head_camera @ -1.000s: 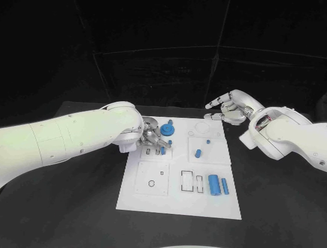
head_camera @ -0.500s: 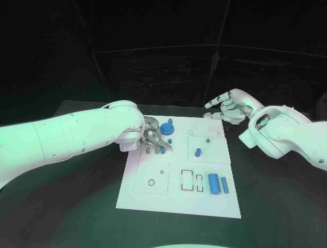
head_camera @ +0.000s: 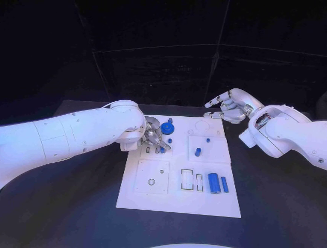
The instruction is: Assemble the parts on the task board
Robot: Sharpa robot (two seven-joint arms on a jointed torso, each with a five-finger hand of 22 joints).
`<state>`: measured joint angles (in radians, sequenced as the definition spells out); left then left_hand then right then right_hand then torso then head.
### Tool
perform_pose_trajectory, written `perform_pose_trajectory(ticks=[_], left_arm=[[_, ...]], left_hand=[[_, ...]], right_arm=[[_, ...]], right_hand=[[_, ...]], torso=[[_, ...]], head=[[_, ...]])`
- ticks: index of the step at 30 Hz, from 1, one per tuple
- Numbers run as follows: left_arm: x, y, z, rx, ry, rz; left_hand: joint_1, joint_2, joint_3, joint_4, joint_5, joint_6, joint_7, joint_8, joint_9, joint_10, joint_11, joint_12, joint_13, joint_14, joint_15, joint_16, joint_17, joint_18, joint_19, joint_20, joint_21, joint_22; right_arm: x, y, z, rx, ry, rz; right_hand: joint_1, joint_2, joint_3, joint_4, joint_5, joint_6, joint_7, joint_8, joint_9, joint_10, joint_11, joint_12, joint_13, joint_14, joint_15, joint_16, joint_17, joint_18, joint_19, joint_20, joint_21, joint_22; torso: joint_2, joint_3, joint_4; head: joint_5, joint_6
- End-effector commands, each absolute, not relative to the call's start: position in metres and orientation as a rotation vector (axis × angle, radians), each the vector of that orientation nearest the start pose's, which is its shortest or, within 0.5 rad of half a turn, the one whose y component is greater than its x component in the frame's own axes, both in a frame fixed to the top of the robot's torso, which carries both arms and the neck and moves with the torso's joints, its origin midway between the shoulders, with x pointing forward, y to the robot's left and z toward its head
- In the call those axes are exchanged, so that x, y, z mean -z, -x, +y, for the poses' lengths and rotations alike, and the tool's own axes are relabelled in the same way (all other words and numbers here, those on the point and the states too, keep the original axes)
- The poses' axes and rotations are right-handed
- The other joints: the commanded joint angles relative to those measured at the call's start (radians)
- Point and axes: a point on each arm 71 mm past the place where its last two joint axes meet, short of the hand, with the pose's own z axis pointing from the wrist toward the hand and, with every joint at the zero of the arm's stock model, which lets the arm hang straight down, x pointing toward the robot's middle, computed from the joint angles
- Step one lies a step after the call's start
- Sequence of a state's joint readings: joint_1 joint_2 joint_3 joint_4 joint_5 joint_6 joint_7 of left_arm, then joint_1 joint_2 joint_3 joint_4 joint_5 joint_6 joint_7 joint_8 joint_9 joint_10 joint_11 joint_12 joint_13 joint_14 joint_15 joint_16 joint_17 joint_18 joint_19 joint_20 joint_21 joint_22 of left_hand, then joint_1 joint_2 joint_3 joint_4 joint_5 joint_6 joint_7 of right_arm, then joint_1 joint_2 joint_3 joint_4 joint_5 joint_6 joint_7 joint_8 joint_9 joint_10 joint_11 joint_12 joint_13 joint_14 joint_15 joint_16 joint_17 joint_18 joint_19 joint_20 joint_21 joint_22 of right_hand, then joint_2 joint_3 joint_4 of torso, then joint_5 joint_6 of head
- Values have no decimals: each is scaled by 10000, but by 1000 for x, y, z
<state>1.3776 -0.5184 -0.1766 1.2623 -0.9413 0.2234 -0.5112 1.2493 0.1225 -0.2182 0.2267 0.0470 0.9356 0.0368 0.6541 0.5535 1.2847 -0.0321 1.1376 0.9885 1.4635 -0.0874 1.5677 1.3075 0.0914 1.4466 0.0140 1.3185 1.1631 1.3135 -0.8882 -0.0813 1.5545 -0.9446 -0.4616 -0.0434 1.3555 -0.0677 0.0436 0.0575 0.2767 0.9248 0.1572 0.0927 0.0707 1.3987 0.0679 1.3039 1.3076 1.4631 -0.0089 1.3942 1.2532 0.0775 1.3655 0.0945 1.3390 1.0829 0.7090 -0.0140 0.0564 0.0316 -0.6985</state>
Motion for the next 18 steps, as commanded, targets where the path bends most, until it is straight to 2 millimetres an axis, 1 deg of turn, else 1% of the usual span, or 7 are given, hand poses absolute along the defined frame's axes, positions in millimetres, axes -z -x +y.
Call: perform_pose_trajectory(ticks=[1,7,12,14,15,17,18], left_arm=[[198,-526,125,4228,525,23774],[197,-526,124,4328,656,23583],[196,-525,125,4403,713,23538],[196,-524,125,4506,843,23432],[195,-524,126,4554,898,23381],[195,-523,127,4647,1026,23278],[195,-523,128,4685,1084,23228]], left_hand=[[305,156,237,-147,27,-113,-15,34,18,13,-25,13,7,1073,-65,31,2633,-131,-89,11,59,17],[1204,589,1067,-692,34,-314,-91,-78,5,-35,-97,-13,1,1073,-126,31,2633,-128,-113,-34,84,55],[1665,560,1773,-1042,57,-420,-66,-208,-44,-118,-107,-98,-46,1073,-142,31,2633,-127,-134,-74,103,89],[1609,304,2842,-1134,142,-415,-23,-295,-75,-136,-87,-159,-104,1073,-89,31,2633,-119,-175,-51,101,95],[1607,264,2979,-1155,148,-425,-35,-304,-76,-130,-80,-156,-101,1073,-96,31,2633,-123,-176,-41,105,102],[1253,-228,4342,-1189,134,-413,25,-298,-37,-114,-40,-175,-139,1073,-53,31,2633,-120,-195,-12,116,137],[724,-707,5605,-1113,100,-374,122,-239,29,-85,-35,-169,-160,1073,-20,31,2633,-96,-206,-21,122,164]], right_arm=[[138,-497,-222,-8650,-3209,15842],[139,-498,-223,-8649,-3191,15902],[139,-498,-223,-8641,-3187,15934],[139,-498,-223,-8632,-3188,15949],[139,-498,-223,-8627,-3188,15957],[140,-499,-223,-8618,-3189,15971],[140,-499,-223,-8614,-3189,15978]], right_hand=[[-32,107,-30,6,65,63,-32,62,8,-3,-42,-45,262,430,-73,-27,-11,153,2,-56,-52,-8],[-46,115,-35,14,87,68,-33,67,9,-2,-44,-46,260,429,-75,-34,-19,153,4,-57,-56,-11],[-52,115,-39,17,96,70,-34,70,9,-3,-44,-48,258,429,-75,-37,-22,152,8,-58,-54,-6],[-56,118,-41,18,116,76,-36,75,10,3,-47,-39,265,431,-76,-35,-14,154,6,-59,-62,-17],[-56,118,-41,18,116,76,-36,75,10,3,-47,-39,265,431,-76,-35,-14,154,6,-59,-62,-17],[-56,118,-41,18,116,76,-36,75,10,3,-47,-39,265,431,-76,-35,-14,154,6,-59,-62,-17],[-56,118,-41,18,116,76,-36,75,10,3,-47,-39,265,431,-76,-35,-14,154,6,-59,-62,-17]], torso=[[2,0,2],[2,-2,-4],[-4,0,4],[-3,1,7],[-4,-3,11],[-7,-3,15],[-7,-1,18]], head=[[11,-15],[6,-35],[9,-42],[3,-46],[4,-50],[16,-49],[15,-54]])
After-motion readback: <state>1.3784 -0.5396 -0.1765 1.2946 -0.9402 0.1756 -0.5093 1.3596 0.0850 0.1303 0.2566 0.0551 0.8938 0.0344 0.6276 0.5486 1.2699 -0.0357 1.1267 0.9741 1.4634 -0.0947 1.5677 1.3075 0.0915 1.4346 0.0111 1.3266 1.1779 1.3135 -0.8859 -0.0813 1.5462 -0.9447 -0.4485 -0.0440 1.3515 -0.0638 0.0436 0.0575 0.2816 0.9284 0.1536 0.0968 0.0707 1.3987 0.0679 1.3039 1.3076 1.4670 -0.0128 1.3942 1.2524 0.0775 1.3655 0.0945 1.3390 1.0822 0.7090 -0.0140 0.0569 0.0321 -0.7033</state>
